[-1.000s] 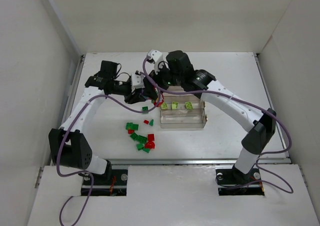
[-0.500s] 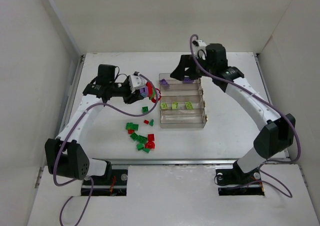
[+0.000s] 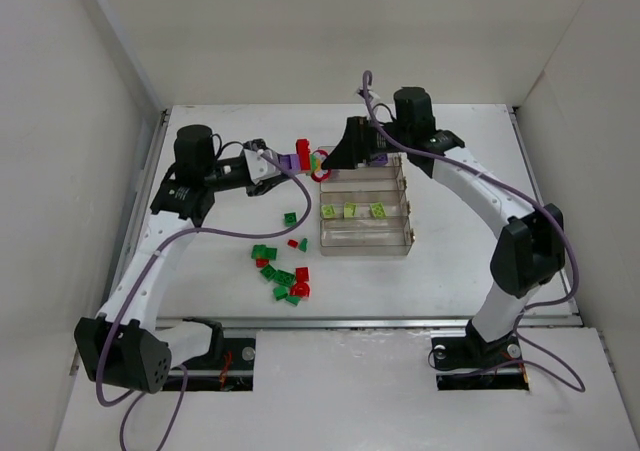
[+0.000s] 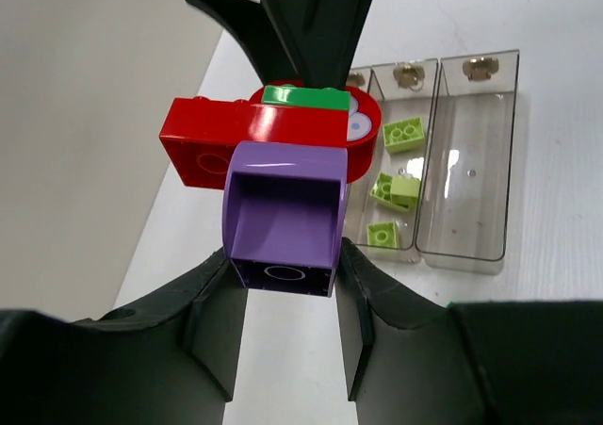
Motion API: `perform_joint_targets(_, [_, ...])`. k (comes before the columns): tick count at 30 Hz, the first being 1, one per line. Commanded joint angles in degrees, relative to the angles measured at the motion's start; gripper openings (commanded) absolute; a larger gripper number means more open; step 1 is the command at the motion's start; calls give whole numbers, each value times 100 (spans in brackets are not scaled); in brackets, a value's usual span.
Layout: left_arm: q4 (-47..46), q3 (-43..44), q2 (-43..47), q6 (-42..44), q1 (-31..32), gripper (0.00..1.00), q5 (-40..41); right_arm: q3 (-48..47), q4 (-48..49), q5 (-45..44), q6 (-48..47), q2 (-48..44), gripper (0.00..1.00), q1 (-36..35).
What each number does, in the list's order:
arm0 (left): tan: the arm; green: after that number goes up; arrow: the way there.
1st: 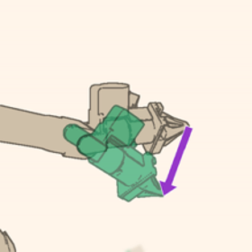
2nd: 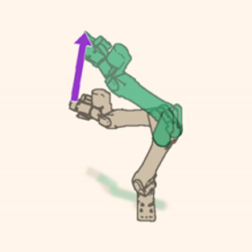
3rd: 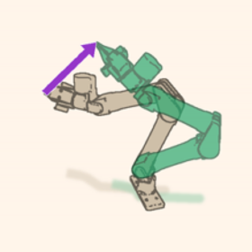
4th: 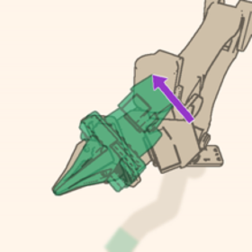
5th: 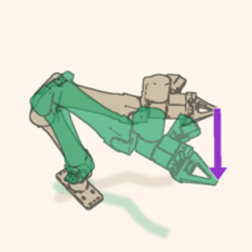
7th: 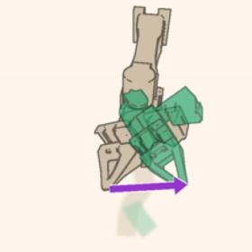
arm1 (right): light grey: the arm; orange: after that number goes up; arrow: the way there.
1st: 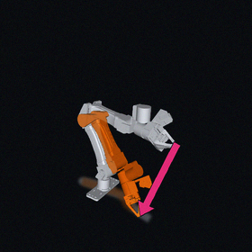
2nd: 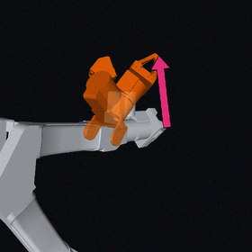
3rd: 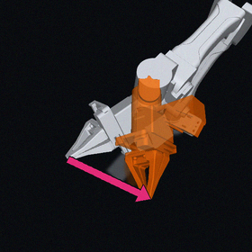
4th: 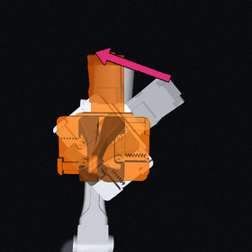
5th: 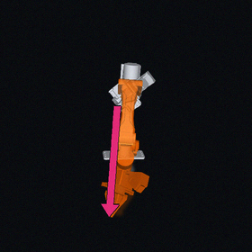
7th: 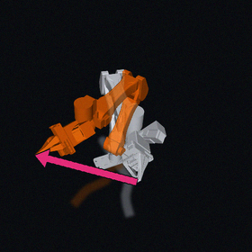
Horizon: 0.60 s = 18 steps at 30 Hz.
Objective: Sort the legos into containers by color
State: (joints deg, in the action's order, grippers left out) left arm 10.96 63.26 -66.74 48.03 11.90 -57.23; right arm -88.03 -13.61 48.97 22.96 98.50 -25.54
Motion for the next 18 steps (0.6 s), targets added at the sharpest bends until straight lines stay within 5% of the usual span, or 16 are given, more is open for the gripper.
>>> perform_joint_targets(1, [-788, -69, 214, -382, 23, 0, -490, -522, 429, 727, -10, 64, 100, 5])
perform_joint_targets(10, [-867, -147, 381, -611, 23, 0, -719, -873, 482, 2263, -195, 433, 94, -100])
perform_joint_targets(13, [-946, -148, 381, -672, 23, 0, -650, -874, 482, 2397, -195, 486, 82, -162])
perform_joint_targets(18, [-1192, -209, 434, -803, 23, 0, -596, -935, 482, 2451, -195, 486, 47, -162])
